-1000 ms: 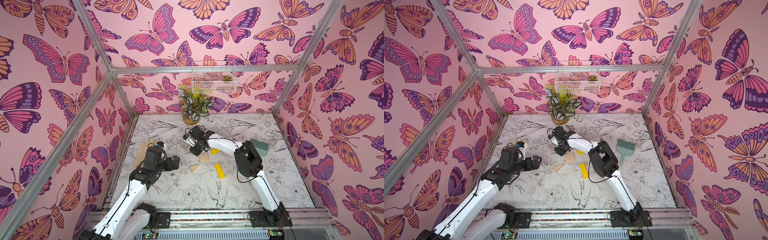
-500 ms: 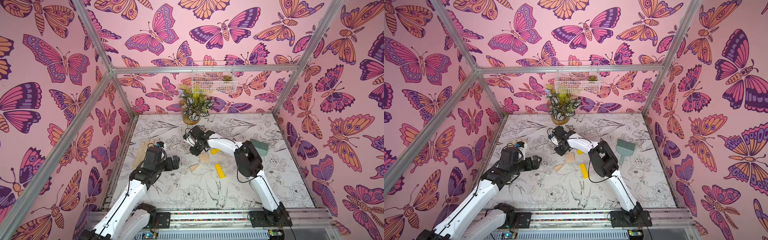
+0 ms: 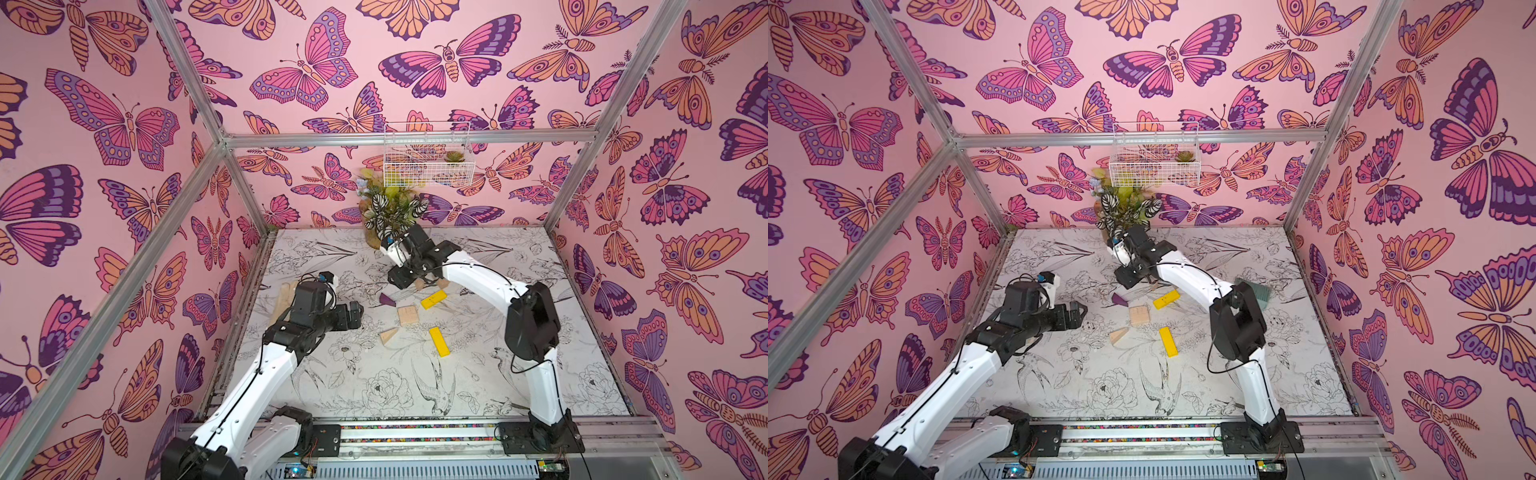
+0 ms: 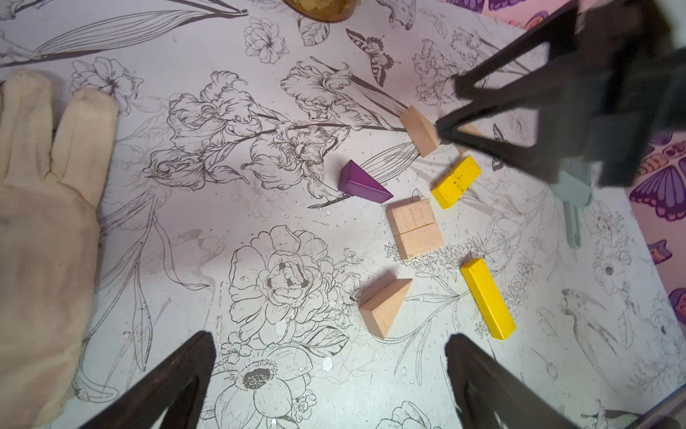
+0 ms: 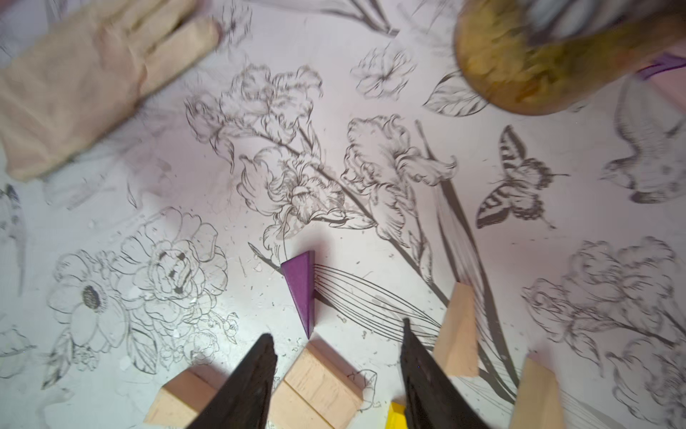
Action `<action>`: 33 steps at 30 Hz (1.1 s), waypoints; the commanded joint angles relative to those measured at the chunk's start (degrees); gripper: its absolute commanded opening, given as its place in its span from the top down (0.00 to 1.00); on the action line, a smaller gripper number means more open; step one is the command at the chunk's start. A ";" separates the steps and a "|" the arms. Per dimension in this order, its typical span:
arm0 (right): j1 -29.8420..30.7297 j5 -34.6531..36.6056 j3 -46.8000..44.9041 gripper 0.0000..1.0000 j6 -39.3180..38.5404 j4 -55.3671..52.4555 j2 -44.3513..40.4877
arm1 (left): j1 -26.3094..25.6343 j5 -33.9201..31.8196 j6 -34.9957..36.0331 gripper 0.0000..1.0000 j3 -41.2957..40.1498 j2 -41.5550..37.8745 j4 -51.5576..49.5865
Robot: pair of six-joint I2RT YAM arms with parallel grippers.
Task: Assemble a small pinwheel with building blocks
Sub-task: Assemble the building block at the center of the board.
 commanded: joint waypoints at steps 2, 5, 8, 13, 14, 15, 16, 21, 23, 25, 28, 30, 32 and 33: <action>-5.15 -1.41 -10.88 0.43 8.47 4.31 -8.48 | -2.63 2.01 12.12 0.01 7.80 7.39 -1.67; -8.98 -1.00 -19.96 0.44 12.79 7.82 -15.14 | -5.23 0.66 20.04 0.02 14.66 15.51 -3.30; -11.80 -0.32 -26.66 0.44 14.08 8.39 -20.19 | -7.70 -1.23 27.05 0.03 22.73 24.49 -5.68; -15.53 -1.70 -37.02 0.44 17.79 9.80 -30.24 | -10.97 -3.78 37.24 0.11 36.64 39.52 -9.31; -16.39 -2.06 -39.27 0.44 18.94 10.51 -32.71 | -11.59 -4.34 39.47 0.11 39.23 42.29 -9.70; -17.23 -2.44 -41.35 0.44 19.89 11.00 -34.90 | -12.13 -4.64 41.71 0.12 41.76 44.95 -10.06; -17.86 -2.81 -43.15 0.44 20.37 11.32 -36.72 | -12.59 -4.62 43.82 0.12 43.67 47.04 -10.32; -20.59 -2.56 -50.94 0.44 23.06 11.45 -46.01 | -14.20 -5.68 54.00 0.13 52.43 57.62 -10.71; -21.13 -1.42 -53.32 0.44 24.04 11.38 -48.89 | -14.44 -6.28 56.49 0.14 55.44 60.89 -10.71; -21.46 0.25 -55.29 0.44 24.73 11.15 -51.56 | -14.65 -7.25 58.79 0.14 58.39 63.98 -10.70; -22.49 1.03 -56.78 0.44 25.12 9.80 -54.28 | -14.88 -8.74 60.73 0.13 62.65 68.45 -10.60; -23.08 1.16 -57.07 0.44 25.21 8.81 -55.42 | -15.01 -8.42 61.84 0.12 64.72 70.56 -10.56; -23.56 1.45 -57.01 0.44 25.05 7.87 -55.97 | -15.05 -8.05 62.60 0.10 66.16 72.53 -10.45; -23.64 1.44 -56.97 0.44 24.97 7.49 -56.04 | -15.19 -7.84 62.78 0.10 66.56 73.23 -10.31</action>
